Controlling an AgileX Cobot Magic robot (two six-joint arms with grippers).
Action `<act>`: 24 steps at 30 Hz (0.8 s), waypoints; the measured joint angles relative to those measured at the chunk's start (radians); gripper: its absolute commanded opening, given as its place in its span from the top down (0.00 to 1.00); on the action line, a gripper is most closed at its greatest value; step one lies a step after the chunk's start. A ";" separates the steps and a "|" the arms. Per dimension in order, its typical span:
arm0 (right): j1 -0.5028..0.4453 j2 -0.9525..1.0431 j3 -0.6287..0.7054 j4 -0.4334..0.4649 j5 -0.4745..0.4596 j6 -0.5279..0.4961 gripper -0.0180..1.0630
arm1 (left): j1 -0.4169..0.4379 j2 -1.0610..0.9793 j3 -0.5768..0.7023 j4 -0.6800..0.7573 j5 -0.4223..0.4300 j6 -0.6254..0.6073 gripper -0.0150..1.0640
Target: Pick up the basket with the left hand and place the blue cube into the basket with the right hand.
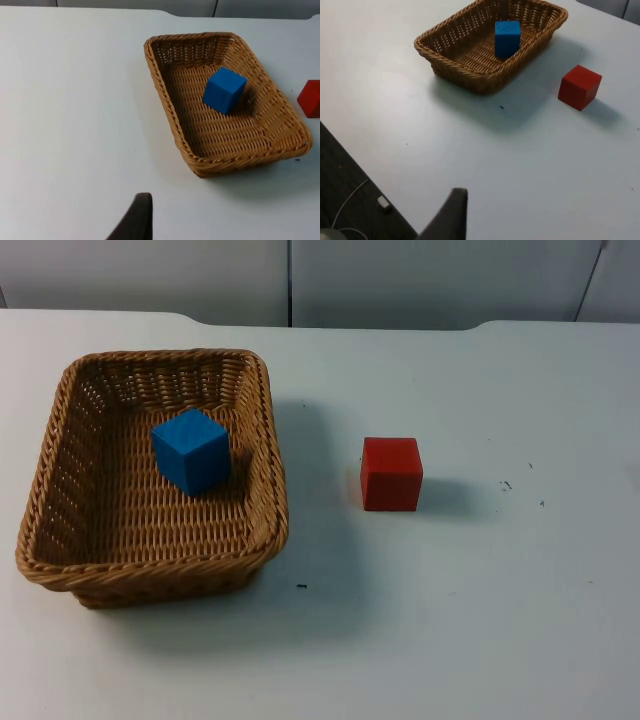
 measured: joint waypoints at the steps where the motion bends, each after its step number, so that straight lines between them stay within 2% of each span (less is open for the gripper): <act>1: 0.000 0.000 0.000 0.000 0.000 0.000 0.02 | 0.000 0.000 0.001 0.000 -0.004 0.000 0.10; 16: 0.000 0.000 0.000 0.000 0.000 0.000 0.02 | 0.000 0.000 0.016 0.025 -0.043 0.028 0.10; 24: 0.000 0.000 0.000 0.000 0.000 0.000 0.02 | 0.000 0.000 0.022 0.132 -0.047 -0.071 0.10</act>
